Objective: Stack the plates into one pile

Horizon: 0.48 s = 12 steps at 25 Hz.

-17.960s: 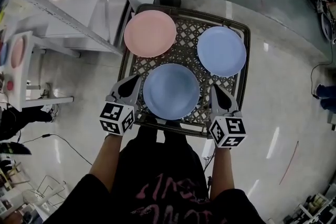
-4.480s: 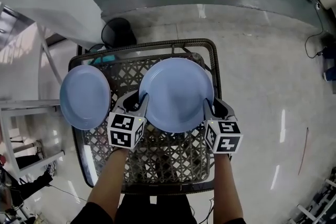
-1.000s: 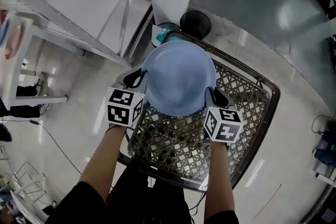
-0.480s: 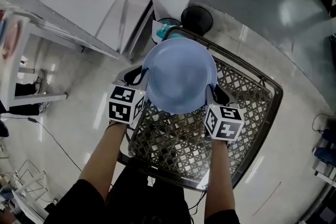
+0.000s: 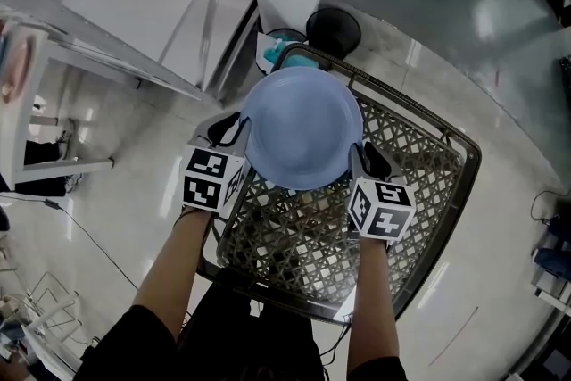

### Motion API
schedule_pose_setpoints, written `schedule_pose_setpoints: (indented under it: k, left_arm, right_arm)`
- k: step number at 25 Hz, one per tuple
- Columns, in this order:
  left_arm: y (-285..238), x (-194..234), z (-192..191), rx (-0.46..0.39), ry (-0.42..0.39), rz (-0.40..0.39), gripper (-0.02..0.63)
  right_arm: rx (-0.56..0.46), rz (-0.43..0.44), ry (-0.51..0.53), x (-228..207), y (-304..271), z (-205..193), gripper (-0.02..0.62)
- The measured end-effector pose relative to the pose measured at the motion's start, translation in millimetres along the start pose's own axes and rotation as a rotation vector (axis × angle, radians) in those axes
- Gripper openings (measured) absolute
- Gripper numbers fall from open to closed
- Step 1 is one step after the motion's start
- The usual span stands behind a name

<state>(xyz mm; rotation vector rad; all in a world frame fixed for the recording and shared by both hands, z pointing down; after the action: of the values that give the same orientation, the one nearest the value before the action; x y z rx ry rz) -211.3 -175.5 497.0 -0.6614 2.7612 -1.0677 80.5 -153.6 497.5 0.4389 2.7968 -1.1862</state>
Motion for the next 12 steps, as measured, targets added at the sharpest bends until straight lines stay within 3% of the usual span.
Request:
schedule_pose_setpoints:
  k: [6,10,12]
  left_arm:
    - [5.6,0.9,1.5,-0.014,0.009,0.012,0.057]
    - [11.5,0.6,1.3,-0.019,0.016,0.017,0.04]
    - [15.3,-0.2,0.4,-0.021,0.025,0.019,0.024]
  right_arm:
    - [-0.006,0.009,-0.012,-0.3,6.5,-2.0,0.093]
    - [-0.024,-0.005,-0.006,-0.7,14.2,-0.4,0.031]
    - [-0.028,-0.001,-0.009,-0.8,18.6,-0.4,0.031]
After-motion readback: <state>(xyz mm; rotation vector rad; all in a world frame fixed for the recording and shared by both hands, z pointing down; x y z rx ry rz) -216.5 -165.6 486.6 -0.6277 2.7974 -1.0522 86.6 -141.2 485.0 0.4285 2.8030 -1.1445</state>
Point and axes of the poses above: the fingertips, and each gripper's own axes: y backward along the fingers, x to its left, z out of its top, the point moved 9 cm from there along y, backward along the fingers, and after that the axes turned 1 degree about -y, right-handed, at the moved point
